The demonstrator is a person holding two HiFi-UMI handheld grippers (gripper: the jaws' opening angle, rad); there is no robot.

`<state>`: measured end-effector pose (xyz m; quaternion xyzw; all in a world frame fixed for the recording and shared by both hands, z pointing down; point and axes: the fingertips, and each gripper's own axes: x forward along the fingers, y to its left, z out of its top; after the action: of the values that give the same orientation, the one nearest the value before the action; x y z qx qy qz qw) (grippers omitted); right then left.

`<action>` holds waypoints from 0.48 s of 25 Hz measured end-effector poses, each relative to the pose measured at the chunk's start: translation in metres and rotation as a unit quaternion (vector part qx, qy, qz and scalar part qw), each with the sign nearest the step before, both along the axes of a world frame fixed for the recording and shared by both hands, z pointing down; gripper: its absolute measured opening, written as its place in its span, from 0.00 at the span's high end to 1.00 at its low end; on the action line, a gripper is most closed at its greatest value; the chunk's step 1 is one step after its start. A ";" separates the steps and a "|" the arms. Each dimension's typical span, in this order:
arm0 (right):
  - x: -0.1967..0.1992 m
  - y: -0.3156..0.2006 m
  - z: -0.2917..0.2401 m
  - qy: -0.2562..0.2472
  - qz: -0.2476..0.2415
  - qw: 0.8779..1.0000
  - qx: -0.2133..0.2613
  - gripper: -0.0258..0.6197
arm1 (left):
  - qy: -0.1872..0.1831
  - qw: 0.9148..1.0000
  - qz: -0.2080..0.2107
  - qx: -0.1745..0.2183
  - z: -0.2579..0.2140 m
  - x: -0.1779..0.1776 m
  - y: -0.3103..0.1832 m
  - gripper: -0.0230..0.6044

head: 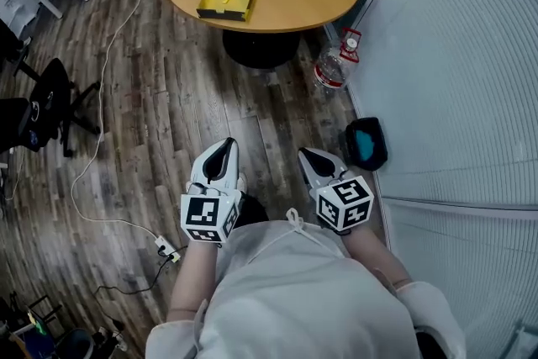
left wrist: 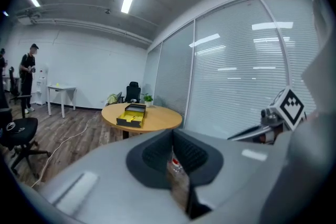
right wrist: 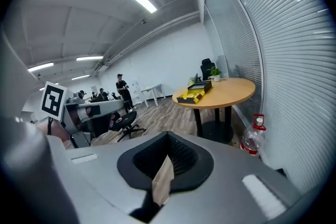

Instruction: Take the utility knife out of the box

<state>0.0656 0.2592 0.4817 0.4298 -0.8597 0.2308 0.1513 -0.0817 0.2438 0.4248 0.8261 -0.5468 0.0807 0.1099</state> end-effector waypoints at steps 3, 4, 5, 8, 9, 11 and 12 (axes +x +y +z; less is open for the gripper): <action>-0.041 -0.047 -0.001 0.005 0.019 1.000 0.002 0.96 | 0.003 1.000 0.025 0.003 -0.001 -0.040 -0.044 0.95; -0.055 -0.061 -0.002 0.004 0.026 1.000 0.003 0.96 | 0.001 0.999 0.033 0.002 -0.001 -0.053 -0.058 0.95; -0.068 -0.075 -0.005 0.002 0.032 0.999 0.003 0.96 | 0.000 0.999 0.040 0.001 -0.002 -0.066 -0.071 0.95; -0.105 -0.110 -0.018 -0.002 0.043 0.999 0.011 0.96 | 0.000 0.999 0.052 0.000 -0.011 -0.100 -0.106 0.95; -0.114 -0.119 -0.022 -0.002 0.045 0.999 0.014 0.96 | 0.001 0.999 0.054 0.000 -0.014 -0.109 -0.115 0.95; -0.130 -0.133 -0.026 -0.004 0.046 0.999 0.016 0.96 | 0.000 0.999 0.053 -0.001 -0.017 -0.126 -0.132 0.95; -0.136 -0.140 -0.026 -0.004 0.046 0.999 0.014 0.96 | -0.001 0.999 0.050 -0.002 -0.017 -0.132 -0.139 0.95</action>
<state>-0.0700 0.1190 0.4560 0.4704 -0.8427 0.2270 0.1306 -0.2141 0.1043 0.4083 0.8523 -0.5043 0.0886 0.1070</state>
